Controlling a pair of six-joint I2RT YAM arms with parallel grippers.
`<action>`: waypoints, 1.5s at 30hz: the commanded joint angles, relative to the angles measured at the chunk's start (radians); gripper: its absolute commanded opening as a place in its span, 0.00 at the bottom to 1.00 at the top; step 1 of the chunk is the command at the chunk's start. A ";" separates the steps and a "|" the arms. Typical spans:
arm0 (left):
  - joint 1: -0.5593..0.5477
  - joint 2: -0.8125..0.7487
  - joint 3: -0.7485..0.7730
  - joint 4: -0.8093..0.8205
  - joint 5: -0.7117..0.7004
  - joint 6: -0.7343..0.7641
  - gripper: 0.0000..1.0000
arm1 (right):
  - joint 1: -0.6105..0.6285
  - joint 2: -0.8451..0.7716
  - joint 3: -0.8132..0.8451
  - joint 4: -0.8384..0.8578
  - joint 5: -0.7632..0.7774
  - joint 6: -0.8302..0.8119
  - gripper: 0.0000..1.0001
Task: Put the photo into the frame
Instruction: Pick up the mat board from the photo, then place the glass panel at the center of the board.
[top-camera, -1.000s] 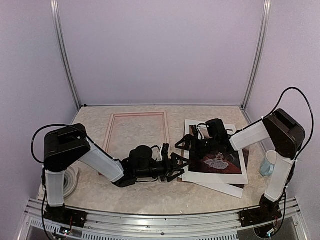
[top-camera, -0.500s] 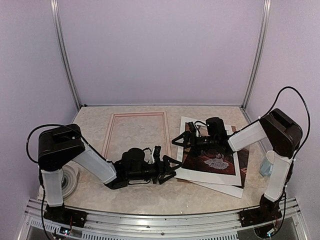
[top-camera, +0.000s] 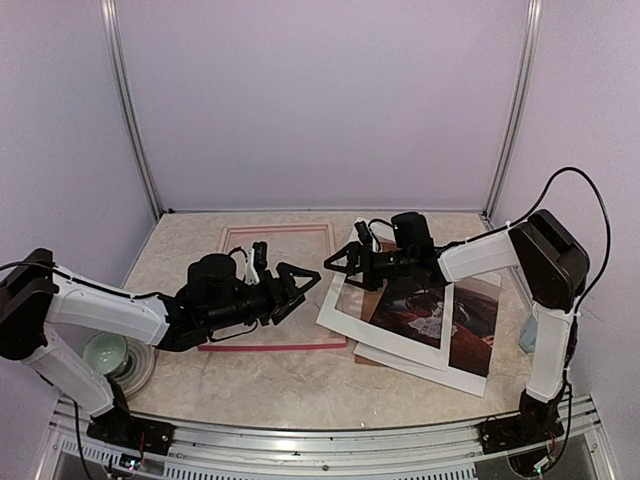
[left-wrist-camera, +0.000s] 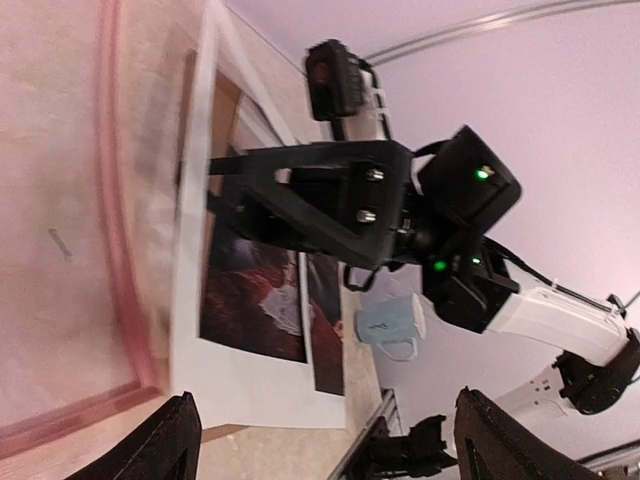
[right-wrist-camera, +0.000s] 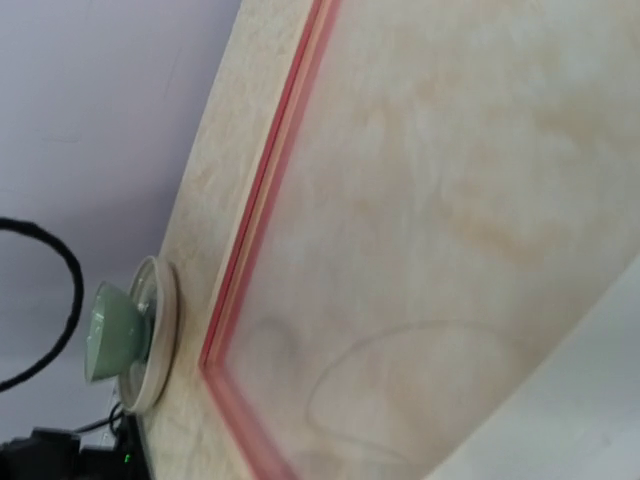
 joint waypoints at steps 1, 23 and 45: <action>0.085 -0.118 -0.082 -0.250 -0.115 0.083 0.88 | 0.014 0.097 0.143 -0.160 0.024 -0.084 0.95; 0.497 -0.745 -0.323 -0.645 -0.145 0.116 0.93 | 0.270 0.562 0.891 -0.569 -0.039 -0.219 0.95; 0.432 -0.536 -0.305 -0.385 -0.036 0.169 0.95 | 0.269 0.108 0.403 -0.591 0.277 -0.312 0.99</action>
